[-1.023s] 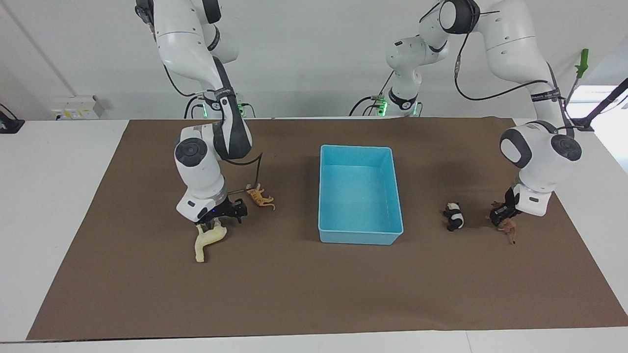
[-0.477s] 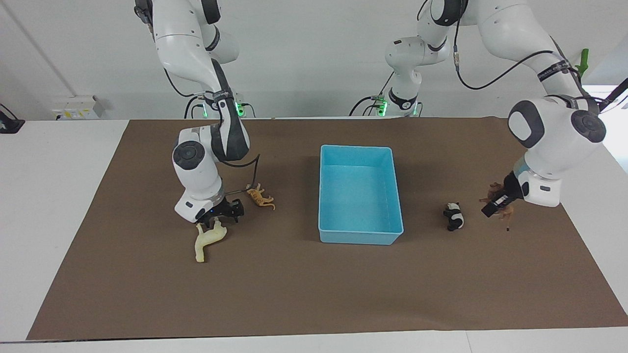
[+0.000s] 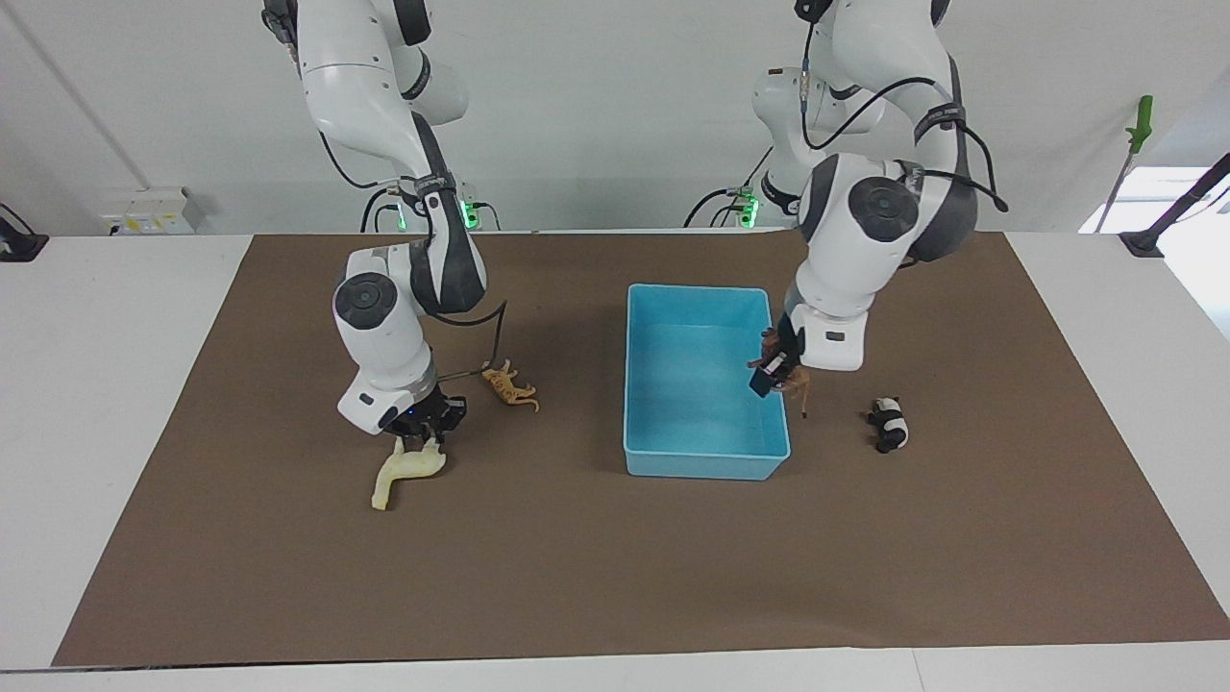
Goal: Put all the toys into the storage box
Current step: 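Carry the horse into the blue box while the right gripper grasps the llama, then release the horse in the box while the right gripper carries the llama over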
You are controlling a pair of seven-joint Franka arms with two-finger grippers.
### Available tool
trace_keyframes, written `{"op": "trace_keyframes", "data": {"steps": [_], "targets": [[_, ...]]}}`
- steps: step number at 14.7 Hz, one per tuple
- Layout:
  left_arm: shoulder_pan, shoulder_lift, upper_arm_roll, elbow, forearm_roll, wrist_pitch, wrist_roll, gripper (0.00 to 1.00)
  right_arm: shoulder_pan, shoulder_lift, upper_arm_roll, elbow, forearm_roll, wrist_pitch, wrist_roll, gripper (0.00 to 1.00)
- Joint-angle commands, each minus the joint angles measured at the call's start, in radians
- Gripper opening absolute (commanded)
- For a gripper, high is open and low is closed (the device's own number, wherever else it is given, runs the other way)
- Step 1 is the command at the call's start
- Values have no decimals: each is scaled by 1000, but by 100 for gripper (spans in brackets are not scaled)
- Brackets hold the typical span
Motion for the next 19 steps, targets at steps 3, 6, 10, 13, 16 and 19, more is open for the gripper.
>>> {"op": "trace_keyframes", "data": {"steps": [3,6,10,13,16,19], "targets": [[-119,-121,23,-265,-13,218,-58,100,-36,-22,9,97,25,-97,-3,0],[-119,-119,25,-245,-13,175,-61,100,-21,-22,13,202,26,-166,52,0],[-104,-127,34,-200,0,118,-39,100,34,-19,44,334,166,-223,115,0],[15,-126,36,-148,14,66,217,100,198,-7,42,383,140,-214,414,0],[175,-124,33,-154,10,83,576,100,330,-9,41,398,88,-214,670,0],[290,-116,34,-183,8,147,885,100,459,-7,41,429,40,-210,899,0]]}}
